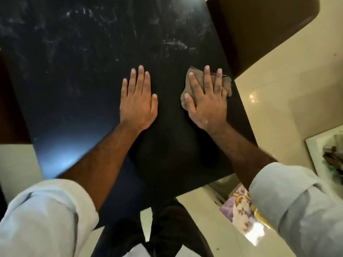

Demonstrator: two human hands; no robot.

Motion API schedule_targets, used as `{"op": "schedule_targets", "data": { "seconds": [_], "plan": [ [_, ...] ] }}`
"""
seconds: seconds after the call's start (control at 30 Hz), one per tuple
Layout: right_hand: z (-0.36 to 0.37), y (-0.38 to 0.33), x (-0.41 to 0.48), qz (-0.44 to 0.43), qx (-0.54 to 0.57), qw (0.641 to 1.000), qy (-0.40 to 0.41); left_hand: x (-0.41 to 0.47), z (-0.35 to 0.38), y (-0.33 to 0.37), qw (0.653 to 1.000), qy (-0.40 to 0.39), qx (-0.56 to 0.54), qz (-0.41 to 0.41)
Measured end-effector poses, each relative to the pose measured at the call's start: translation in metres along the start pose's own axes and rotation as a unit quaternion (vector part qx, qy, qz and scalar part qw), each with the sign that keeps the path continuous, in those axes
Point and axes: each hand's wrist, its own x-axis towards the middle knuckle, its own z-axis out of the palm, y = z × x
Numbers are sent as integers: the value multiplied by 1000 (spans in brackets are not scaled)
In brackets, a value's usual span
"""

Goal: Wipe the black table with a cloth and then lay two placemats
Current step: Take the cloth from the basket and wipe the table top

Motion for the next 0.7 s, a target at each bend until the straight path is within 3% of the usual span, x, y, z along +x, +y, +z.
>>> {"op": "schedule_targets", "data": {
  "seconds": [0.07, 0.17, 0.23, 0.4, 0.7],
  "plan": [
    [5, -29, -34, -23, 5, 999, -28, -4, -11, -10, 991, -2, -132, 22],
    [12, -70, -82, -49, 25, 997, -61, -19, -36, -30, 919, -15, -394, 7],
    [17, -100, -109, -60, 35, 994, -79, -30, -49, -50, 886, -15, -463, -27],
    [36, -192, -173, -120, 48, 986, -108, -60, -59, -111, 877, -27, -478, -41],
    [63, -338, -223, -193, 50, 974, -106, -138, -79, -193, 927, -83, -362, 44]
  ]
}}
